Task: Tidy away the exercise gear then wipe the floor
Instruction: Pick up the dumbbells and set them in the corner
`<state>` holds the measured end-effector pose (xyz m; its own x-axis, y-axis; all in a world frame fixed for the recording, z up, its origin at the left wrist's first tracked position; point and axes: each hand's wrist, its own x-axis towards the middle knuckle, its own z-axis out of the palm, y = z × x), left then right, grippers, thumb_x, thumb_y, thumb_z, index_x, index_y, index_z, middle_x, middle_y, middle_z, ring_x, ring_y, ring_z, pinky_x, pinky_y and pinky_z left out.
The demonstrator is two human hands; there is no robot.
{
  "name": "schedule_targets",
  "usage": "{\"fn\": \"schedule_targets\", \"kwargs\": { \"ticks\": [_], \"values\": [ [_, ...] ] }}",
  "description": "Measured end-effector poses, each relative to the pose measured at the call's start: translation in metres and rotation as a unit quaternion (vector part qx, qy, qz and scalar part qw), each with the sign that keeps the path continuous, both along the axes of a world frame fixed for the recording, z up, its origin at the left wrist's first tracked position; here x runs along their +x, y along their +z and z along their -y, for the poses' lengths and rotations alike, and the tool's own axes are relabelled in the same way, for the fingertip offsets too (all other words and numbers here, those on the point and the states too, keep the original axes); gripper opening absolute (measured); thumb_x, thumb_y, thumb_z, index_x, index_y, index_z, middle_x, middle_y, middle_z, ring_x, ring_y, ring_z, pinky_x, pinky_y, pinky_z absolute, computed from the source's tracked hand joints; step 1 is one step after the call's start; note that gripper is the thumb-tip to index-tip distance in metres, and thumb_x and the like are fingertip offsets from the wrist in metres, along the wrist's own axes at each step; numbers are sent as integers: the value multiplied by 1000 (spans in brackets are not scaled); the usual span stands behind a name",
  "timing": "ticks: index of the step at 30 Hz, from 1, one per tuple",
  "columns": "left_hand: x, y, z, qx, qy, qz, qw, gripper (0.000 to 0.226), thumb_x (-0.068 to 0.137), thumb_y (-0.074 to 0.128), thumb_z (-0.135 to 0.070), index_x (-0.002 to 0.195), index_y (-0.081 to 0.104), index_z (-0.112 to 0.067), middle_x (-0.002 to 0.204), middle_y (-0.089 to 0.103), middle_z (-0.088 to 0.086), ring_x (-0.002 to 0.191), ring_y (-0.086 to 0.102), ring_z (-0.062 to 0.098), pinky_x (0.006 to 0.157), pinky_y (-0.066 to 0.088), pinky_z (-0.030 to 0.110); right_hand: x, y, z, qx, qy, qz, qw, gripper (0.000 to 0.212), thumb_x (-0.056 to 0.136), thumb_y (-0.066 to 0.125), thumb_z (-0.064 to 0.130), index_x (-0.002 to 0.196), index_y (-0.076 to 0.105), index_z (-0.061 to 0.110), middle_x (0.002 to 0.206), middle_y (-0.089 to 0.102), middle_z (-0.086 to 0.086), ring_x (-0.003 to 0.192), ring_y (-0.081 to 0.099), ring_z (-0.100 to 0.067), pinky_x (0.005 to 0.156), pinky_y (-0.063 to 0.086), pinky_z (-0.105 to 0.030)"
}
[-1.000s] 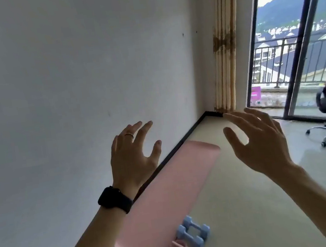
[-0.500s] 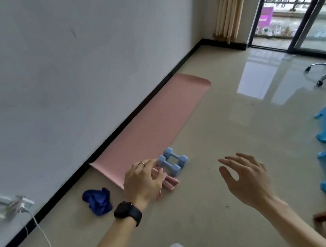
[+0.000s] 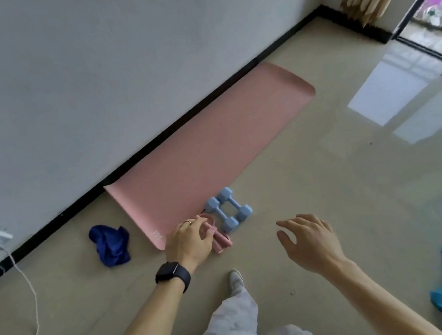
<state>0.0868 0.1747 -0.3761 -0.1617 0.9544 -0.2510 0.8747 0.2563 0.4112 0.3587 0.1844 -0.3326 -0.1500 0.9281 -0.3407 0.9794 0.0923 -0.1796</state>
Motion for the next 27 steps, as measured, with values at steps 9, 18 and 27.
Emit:
{"fn": "schedule_targets", "kwargs": {
  "ticks": [9, 18, 27],
  "values": [
    [9, -45, -112, -82, 116, 29, 989, 29, 94, 51, -37, 120, 63, -35, 114, 66, -11, 105, 60, 18, 82, 46, 29, -11, -39, -170, -73, 111, 12, 991, 42, 100, 36, 50, 139, 50, 40, 134, 59, 17, 139, 36, -14, 109, 31, -36],
    [37, -155, -179, -151, 243, 59, 956, 32, 94, 49, -38, 124, 62, -35, 113, 66, -8, 105, 59, 18, 76, 44, 28, -27, -184, -314, -183, 281, 54, 940, 48, 102, 31, 50, 146, 41, 37, 147, 47, 17, 142, 29, -11, 113, 28, -33],
    [43, -415, -221, -217, 352, 204, 887, 55, 87, 54, -51, 138, 50, -31, 130, 63, -7, 118, 58, 17, 94, 50, 39, -50, -436, -358, -283, 287, 72, 912, 54, 101, 35, 49, 151, 29, 31, 146, 49, 7, 139, 35, -17, 104, 41, -37]
  ]
}}
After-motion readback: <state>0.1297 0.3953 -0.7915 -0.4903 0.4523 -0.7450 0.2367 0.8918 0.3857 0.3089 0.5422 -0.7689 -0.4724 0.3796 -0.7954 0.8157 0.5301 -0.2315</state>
